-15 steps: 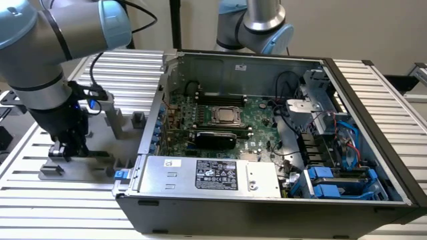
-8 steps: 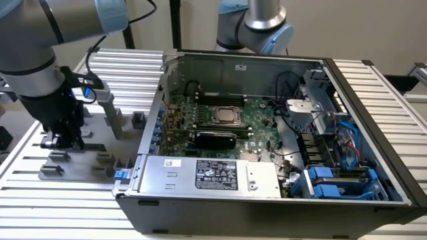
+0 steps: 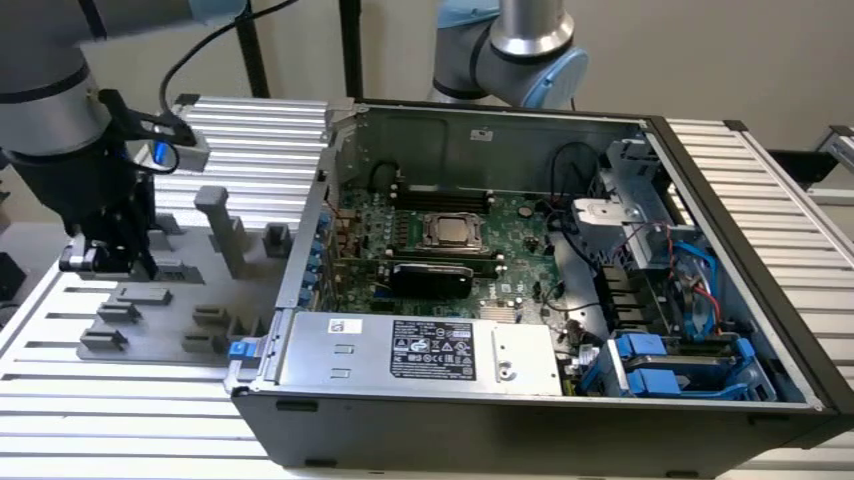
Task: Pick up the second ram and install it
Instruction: 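Pick up the second ram and move it above second insertion slot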
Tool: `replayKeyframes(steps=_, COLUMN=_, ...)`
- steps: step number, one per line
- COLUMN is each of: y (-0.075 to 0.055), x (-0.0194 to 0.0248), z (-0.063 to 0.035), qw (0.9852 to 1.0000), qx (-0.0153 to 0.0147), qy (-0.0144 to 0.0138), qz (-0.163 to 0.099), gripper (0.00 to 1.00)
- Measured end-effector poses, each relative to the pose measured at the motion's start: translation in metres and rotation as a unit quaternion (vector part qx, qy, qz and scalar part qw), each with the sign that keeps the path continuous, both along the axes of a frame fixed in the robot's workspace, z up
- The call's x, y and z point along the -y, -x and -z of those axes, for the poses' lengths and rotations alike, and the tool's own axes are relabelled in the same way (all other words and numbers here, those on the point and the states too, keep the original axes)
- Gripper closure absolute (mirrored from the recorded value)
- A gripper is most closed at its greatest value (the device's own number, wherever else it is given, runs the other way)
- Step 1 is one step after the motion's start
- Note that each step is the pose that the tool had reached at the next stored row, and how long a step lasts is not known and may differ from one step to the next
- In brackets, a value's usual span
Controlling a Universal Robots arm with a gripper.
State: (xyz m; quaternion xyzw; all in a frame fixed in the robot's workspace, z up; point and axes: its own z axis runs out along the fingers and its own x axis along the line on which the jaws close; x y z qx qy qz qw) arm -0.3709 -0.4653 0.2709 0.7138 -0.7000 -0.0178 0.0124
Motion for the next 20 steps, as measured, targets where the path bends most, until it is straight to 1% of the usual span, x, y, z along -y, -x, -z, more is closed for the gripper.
replayKeyframes(steps=6, y=-0.004, x=0.0, z=-0.0271, qw=1.0, qx=0.0, qy=0.0, qz=0.0, gripper=1.0)
replayKeyframes(steps=10, y=-0.011, x=0.0, z=-0.0456, qw=1.0, qx=0.0, qy=0.0, qz=0.0, gripper=1.0)
replayKeyframes(steps=13, y=-0.02, x=0.0, z=-0.0589, qw=1.0, qx=0.0, qy=0.0, qz=0.0, gripper=1.0)
replayKeyframes(steps=20, y=-0.051, x=0.0, z=-0.0909, qw=1.0, qx=0.0, qy=-0.0001, qz=0.0, gripper=1.0)
